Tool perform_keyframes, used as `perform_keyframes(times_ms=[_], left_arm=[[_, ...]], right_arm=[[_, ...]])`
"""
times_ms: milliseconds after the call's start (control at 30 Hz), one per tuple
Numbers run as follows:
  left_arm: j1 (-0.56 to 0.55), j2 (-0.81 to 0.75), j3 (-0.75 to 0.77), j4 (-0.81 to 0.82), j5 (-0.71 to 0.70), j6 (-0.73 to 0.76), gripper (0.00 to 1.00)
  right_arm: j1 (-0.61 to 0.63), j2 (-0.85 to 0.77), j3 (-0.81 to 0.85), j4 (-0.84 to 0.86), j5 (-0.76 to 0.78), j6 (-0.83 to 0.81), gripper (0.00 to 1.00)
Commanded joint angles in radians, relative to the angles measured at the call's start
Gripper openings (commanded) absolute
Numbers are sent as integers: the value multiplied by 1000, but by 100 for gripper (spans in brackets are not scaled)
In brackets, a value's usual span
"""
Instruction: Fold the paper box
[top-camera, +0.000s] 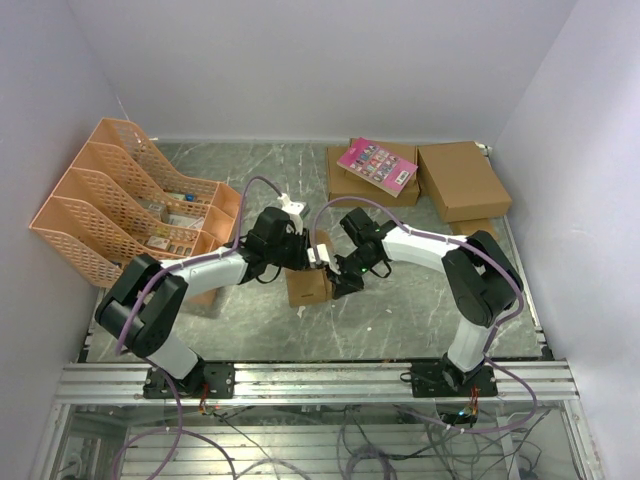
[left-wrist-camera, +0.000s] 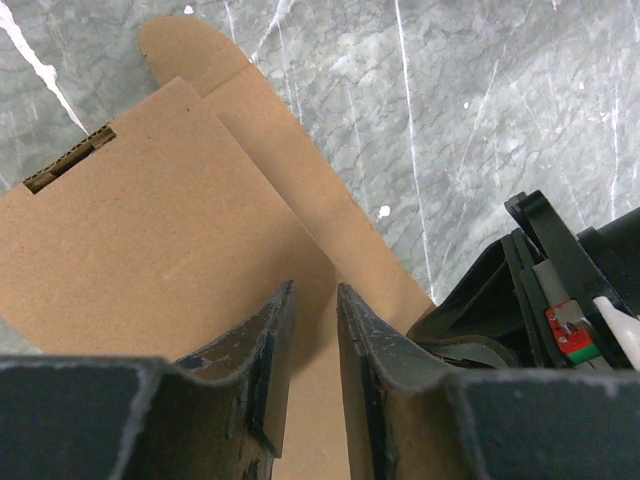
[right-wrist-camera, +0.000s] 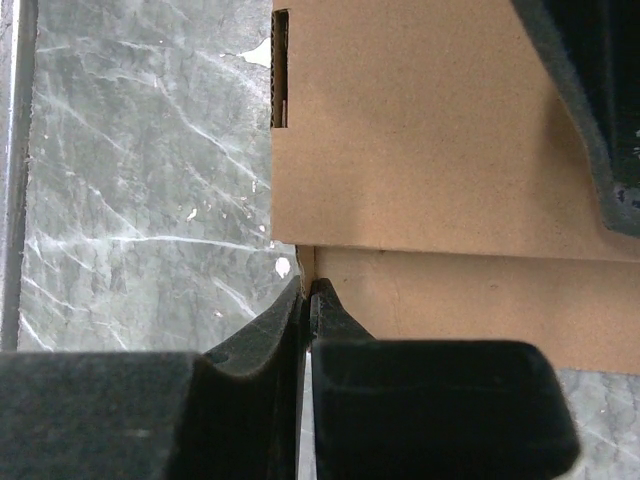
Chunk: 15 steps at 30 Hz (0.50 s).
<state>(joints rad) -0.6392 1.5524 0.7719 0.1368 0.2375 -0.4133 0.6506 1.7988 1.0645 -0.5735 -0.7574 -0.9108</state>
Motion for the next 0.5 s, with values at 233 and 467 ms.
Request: perform_keyframes(times_ms=[233,467], left_arm=[[33,-168,-22,-73,-30,-104,55],[45,-279,-95,-237,-138,-142,57]], right_arm=[[8,-22,8,25,13,42,1],[9,-16,2,35,26,48,1]])
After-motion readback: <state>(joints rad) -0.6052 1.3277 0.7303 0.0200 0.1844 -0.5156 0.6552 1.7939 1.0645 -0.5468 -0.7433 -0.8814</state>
